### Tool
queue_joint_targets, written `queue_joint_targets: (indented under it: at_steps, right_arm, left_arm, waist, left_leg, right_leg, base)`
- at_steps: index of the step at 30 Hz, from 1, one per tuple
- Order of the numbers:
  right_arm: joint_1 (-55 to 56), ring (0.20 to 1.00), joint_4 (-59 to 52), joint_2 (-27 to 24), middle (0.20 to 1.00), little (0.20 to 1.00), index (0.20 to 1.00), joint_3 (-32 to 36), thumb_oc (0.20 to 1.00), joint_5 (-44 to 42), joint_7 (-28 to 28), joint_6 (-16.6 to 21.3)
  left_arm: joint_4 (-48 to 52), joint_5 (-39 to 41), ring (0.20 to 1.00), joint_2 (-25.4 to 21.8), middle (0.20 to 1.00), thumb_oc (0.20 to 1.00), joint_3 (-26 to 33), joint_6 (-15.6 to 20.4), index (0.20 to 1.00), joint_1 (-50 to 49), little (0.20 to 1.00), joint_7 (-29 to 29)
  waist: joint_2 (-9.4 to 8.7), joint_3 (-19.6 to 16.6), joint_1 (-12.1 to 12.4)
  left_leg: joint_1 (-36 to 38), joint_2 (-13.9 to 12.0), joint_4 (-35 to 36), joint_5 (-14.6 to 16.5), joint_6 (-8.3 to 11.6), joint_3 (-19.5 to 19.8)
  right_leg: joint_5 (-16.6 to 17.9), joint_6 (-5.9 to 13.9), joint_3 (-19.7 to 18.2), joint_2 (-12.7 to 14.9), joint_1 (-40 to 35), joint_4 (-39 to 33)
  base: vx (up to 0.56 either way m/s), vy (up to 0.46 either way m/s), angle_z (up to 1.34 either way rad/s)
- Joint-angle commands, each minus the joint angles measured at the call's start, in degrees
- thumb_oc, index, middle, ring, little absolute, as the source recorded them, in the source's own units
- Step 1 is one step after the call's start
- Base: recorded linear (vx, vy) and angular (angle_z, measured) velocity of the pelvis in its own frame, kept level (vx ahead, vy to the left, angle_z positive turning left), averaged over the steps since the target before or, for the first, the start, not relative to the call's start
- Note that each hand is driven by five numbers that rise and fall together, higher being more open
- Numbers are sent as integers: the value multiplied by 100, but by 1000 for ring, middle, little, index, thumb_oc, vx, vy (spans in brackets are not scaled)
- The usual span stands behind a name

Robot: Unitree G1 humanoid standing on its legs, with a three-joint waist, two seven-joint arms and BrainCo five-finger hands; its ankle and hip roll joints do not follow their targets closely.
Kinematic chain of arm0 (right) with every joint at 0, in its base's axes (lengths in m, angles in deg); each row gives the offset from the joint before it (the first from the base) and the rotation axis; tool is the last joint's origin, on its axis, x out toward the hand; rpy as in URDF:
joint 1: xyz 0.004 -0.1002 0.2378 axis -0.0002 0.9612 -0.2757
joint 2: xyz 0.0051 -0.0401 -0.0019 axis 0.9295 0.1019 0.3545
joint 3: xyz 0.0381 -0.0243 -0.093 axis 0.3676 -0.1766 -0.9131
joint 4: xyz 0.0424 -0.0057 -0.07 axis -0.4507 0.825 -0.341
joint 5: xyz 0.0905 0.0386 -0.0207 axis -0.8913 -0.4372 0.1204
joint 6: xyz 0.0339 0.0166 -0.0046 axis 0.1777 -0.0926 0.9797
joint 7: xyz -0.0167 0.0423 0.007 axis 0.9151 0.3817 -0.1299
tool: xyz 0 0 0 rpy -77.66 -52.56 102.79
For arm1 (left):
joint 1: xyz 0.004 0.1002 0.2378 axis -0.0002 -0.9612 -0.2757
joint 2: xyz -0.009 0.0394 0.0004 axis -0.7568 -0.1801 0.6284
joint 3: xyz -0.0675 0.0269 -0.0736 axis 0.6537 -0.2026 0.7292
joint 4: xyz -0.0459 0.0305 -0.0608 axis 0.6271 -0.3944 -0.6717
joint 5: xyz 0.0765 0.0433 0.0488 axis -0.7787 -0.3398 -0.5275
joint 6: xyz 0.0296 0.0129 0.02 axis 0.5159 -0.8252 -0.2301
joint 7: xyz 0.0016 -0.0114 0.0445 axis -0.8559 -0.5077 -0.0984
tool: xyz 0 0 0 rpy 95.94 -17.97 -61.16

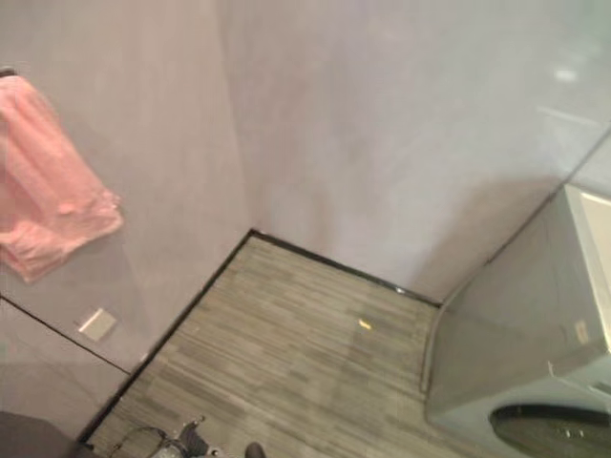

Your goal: Put brush and paste in cup on sink, flatten towel.

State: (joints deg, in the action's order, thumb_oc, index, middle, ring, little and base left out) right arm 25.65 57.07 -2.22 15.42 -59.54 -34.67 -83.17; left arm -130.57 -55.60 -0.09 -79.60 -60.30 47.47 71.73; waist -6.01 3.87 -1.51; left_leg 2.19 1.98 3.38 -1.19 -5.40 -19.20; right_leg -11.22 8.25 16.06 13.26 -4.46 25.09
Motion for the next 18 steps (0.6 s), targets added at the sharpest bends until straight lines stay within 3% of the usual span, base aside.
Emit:
queue_joint_targets:
  at_steps: [1,4,5,6,9,11,14,17,18]
  right_arm:
    - [-205,1000,47,-228,1000,1000,1000,-53,1000,157,-8,-88]
    - [-278,1000,-4,-218,1000,1000,1000,-90,1000,129,-12,-70]
    - [-327,1000,-32,-183,1000,1000,1000,-137,1000,29,8,-19]
    - [-334,1000,-58,-168,1000,1000,1000,-155,1000,-11,10,5]
    - [-359,1000,-153,-110,1000,1000,1000,-276,1000,23,19,62]
    - [-362,1000,-189,-107,1000,1000,1000,-299,1000,23,25,81]
    - [-424,1000,-248,-114,1000,1000,1000,-407,1000,76,30,112]
    - [-432,1000,-250,-140,1000,1000,1000,-405,1000,121,35,106]
    - [-439,1000,-282,-135,1000,1000,1000,-412,1000,125,1,107]
  left_arm:
    - [204,-102,1000,47,1000,1000,-157,88,1000,77,1000,-70]
    - [182,-124,1000,39,1000,1000,-195,64,1000,80,1000,-103]
    - [101,-208,1000,56,1000,1000,-271,43,1000,71,1000,-137]
    - [49,-247,1000,64,1000,1000,-289,32,1000,75,1000,-155]
    - [-99,-307,1000,37,1000,1000,-258,15,1000,32,1000,-166]
    - [-129,-315,1000,34,1000,1000,-257,20,1000,19,1000,-158]
    - [-169,-206,1000,19,1000,1000,-151,44,1000,-10,1000,-141]
    - [-174,-185,1000,33,1000,1000,-128,71,1000,-54,1000,-130]
    - [-226,-171,1000,35,1000,1000,-82,88,1000,-134,1000,-129]
  waist:
    - [103,61,161]
    - [197,104,139]
    - [290,118,37]
    - [330,142,-10]
    - [373,135,29]
    - [385,139,-28]
    - [371,239,-100]
    - [379,293,-193]
    - [366,317,-280]
  left_leg:
    - [-61,-62,-74,-5,241,82]
    - [70,-37,56,-12,175,279]
    - [157,-39,106,2,178,572]
    - [251,-34,138,15,190,735]
    - [325,-40,162,66,239,851]
    - [348,-29,162,95,257,954]
    - [597,65,138,252,322,1485]
    - [737,76,126,350,354,1752]
    - [853,71,119,450,377,2032]
  right_leg:
    - [2242,320,-256,84,-10,-449]
    - [2367,290,-461,-38,230,52]
    - [1979,143,-886,-466,562,182]
    - [1695,65,-1033,-601,772,129]
    - [1399,-66,-689,-561,789,-466]
    - [1345,-87,-749,-644,893,-666]
    - [1663,-6,-1275,-751,1291,-1554]
    - [1952,75,-1527,-714,1379,-1890]
    - [2156,138,-1974,-755,1552,-2131]
  base:
    - [120,242,47]
    - [113,152,32]
    - [183,104,46]
    - [254,121,89]
    - [153,30,81]
    - [140,-15,39]
    - [249,-54,60]
    - [219,-53,106]
    - [259,-85,97]
